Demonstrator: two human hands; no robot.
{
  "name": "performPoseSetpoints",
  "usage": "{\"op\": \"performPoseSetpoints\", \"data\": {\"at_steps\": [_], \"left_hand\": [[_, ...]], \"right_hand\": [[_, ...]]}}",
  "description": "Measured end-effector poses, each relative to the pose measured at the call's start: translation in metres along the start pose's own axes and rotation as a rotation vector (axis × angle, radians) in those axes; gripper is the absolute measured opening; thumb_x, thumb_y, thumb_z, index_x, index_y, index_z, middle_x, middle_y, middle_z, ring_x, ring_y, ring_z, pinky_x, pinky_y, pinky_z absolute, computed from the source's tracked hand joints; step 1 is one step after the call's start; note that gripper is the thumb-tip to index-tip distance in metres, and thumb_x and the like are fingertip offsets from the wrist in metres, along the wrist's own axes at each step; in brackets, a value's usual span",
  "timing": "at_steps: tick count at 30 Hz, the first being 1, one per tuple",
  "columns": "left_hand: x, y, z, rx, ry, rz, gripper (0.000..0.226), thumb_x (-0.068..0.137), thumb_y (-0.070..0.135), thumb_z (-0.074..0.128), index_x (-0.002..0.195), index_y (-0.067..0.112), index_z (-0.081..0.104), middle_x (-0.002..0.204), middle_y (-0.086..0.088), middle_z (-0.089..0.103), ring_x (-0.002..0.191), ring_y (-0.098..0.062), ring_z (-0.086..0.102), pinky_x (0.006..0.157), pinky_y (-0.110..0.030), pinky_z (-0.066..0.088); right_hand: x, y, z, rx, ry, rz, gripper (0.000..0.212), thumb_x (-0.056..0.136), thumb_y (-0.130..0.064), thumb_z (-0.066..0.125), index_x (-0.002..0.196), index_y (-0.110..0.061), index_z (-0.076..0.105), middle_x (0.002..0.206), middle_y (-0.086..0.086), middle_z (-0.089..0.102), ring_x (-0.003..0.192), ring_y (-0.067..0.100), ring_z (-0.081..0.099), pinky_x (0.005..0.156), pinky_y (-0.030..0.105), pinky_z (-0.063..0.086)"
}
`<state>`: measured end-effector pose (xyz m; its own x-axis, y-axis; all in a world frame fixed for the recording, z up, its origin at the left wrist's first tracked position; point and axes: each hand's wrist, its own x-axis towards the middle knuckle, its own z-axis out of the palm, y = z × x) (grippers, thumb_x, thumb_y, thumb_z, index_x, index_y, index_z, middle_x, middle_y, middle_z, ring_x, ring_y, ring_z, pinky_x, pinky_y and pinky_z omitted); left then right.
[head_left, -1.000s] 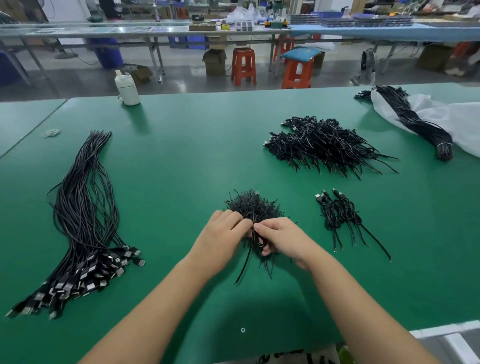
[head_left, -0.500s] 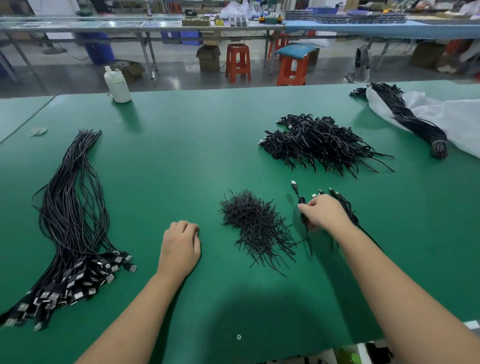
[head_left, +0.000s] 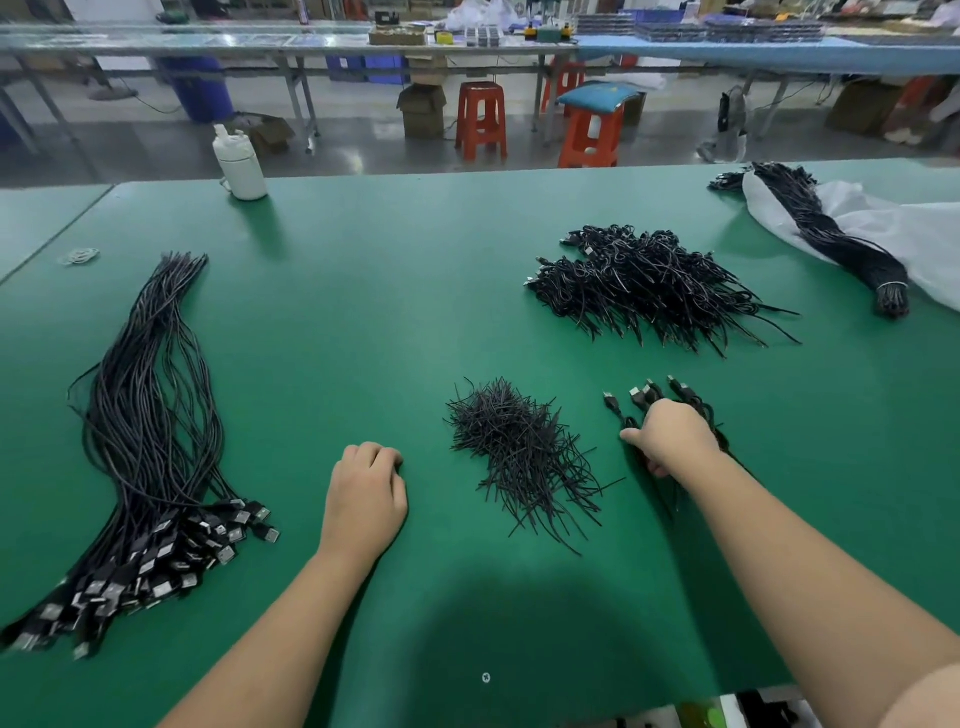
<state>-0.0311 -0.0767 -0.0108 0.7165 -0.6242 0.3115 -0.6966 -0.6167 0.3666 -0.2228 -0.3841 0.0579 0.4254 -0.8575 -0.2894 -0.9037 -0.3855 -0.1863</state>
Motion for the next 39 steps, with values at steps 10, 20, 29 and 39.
{"op": "performPoseSetpoints", "data": {"at_steps": [10,20,29,39], "left_hand": [[0.001,0.0,0.0,0.006,0.002,0.002,0.015,0.083,0.002,0.062,0.096,0.005,0.07,0.093,-0.006,0.065,0.089,-0.027,0.054,0.079,-0.04,0.049],[0.001,-0.003,-0.001,0.006,-0.039,0.003,0.017,0.085,0.002,0.058,0.098,0.007,0.067,0.098,-0.003,0.064,0.09,-0.023,0.052,0.08,-0.036,0.046],[0.037,-0.049,-0.077,0.478,-0.488,0.097,0.057,0.082,0.006,0.041,0.13,0.032,0.055,0.129,0.002,0.057,0.119,-0.021,0.05,0.096,-0.038,0.04],[0.033,-0.101,-0.141,0.662,-0.727,-0.184,0.02,0.088,0.016,0.056,0.103,0.026,0.066,0.1,0.005,0.066,0.095,-0.02,0.063,0.081,-0.033,0.052]], "right_hand": [[0.002,0.01,0.001,-0.369,0.256,-0.096,0.055,0.092,-0.064,0.051,0.065,-0.016,0.049,0.053,-0.003,0.052,0.043,0.016,0.046,0.045,0.019,0.03],[-0.034,-0.018,0.032,-0.261,0.177,-0.231,0.037,0.106,-0.031,0.038,0.096,-0.01,0.067,0.089,0.003,0.066,0.072,0.021,0.065,0.062,0.03,0.055],[-0.049,-0.019,0.042,-0.276,0.144,-0.158,0.024,0.1,-0.024,0.051,0.088,-0.017,0.072,0.075,-0.004,0.064,0.065,0.016,0.062,0.05,0.023,0.043],[-0.055,-0.024,0.038,-0.28,0.123,-0.144,0.026,0.101,-0.026,0.051,0.078,-0.017,0.059,0.063,-0.005,0.052,0.058,0.015,0.052,0.043,0.022,0.032]]}}
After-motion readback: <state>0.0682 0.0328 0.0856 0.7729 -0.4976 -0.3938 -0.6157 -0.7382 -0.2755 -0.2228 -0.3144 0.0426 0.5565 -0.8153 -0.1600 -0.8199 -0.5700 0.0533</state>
